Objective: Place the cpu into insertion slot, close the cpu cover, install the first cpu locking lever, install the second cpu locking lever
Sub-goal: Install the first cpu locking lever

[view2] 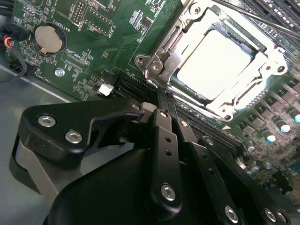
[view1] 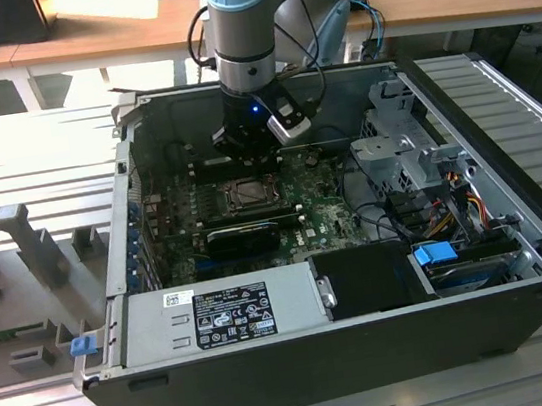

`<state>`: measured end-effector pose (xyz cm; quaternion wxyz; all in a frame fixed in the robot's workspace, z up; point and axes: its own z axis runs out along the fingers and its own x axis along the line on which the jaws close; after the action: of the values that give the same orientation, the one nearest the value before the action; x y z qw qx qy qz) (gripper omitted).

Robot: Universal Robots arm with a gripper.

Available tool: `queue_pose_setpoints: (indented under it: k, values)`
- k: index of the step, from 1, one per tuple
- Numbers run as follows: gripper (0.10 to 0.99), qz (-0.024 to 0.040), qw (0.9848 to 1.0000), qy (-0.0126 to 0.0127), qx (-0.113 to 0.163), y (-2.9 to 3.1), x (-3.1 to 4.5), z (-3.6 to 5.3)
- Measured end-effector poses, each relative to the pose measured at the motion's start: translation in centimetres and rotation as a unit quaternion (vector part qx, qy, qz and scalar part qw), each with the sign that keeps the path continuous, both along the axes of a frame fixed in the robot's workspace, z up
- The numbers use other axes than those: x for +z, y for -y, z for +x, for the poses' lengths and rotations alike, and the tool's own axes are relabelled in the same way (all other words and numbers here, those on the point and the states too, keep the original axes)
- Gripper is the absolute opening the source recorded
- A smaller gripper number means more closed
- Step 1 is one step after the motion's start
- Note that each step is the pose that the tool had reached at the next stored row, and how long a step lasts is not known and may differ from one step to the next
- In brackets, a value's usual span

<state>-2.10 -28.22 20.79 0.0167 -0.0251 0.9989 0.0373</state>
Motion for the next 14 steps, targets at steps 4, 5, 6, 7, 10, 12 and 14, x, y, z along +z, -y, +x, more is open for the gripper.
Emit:
queue_pose_setpoints:
  k: [4, 5, 6, 7, 10, 12, 14]
  values:
    - [0.106, -0.0010, 1.0000, 0.0000, 0.000, 0.09, 1.54, 0.00]
    - [0.106, -0.0009, 1.0000, 0.0000, 0.000, 0.20, 1.54, 0.00]
    - [0.106, -0.0009, 1.0000, 0.0000, 0.000, 0.33, 1.54, 0.00]
    - [0.106, -0.0010, 1.0000, 0.0000, 0.000, 0.44, 1.54, 0.00]
    - [0.106, -0.0009, 1.0000, 0.0000, 0.000, 0.57, 1.53, 0.00]
    - [0.106, -0.0009, 1.0000, 0.0000, 0.000, 0.64, 1.53, 0.00]
    - [0.106, -0.0009, 1.0000, 0.0001, 0.000, 0.68, 1.53, 0.00]
